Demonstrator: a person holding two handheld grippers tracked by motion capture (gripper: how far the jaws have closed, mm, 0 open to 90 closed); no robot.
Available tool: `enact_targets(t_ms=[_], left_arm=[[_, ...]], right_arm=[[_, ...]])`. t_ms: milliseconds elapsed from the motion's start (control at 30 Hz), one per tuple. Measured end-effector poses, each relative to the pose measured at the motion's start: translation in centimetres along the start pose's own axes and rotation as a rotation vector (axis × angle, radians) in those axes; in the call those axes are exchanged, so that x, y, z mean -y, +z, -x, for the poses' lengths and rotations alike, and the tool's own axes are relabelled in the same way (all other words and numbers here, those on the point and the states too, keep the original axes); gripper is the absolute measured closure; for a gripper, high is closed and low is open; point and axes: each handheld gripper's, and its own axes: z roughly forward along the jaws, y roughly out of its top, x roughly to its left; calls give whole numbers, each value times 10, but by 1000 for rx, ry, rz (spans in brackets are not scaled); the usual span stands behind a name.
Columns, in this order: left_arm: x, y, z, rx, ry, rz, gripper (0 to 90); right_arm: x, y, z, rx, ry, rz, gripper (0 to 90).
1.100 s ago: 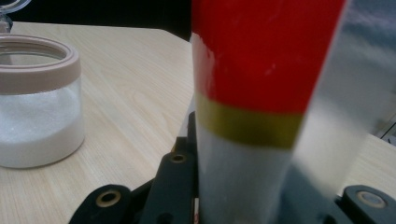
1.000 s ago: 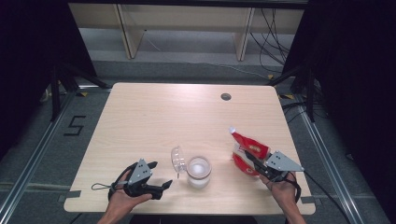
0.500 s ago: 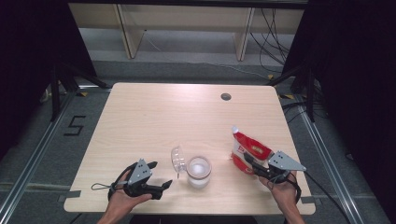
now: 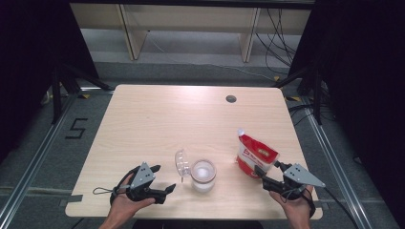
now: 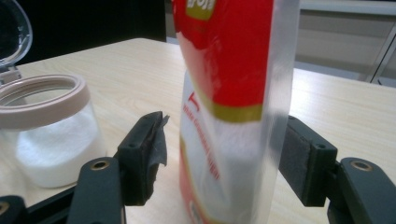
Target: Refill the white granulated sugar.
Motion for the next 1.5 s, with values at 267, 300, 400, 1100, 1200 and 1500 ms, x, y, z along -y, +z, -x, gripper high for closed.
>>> enact_targets(t_ms=[267, 300, 400, 1100, 1200, 1500], left_arm=[[-1, -2, -2, 4, 26, -5, 154], [-1, -2, -1, -6, 22, -7, 154], [-1, -2, -2, -5, 34, -6, 154], [-9, -8, 0, 23, 1, 15, 154], [-11, -8, 1, 35, -16, 21, 154], [-16, -8, 8, 48, -33, 8, 159]], right_arm=[[1, -13, -4, 19, -1, -45, 367], [1, -15, -6, 52, 0, -53, 365], [3, -20, -8, 71, 20, -46, 363], [11, -38, -12, 88, 23, -86, 341], [12, -38, -14, 82, 36, -111, 335], [15, -42, -13, 90, 56, -112, 330]])
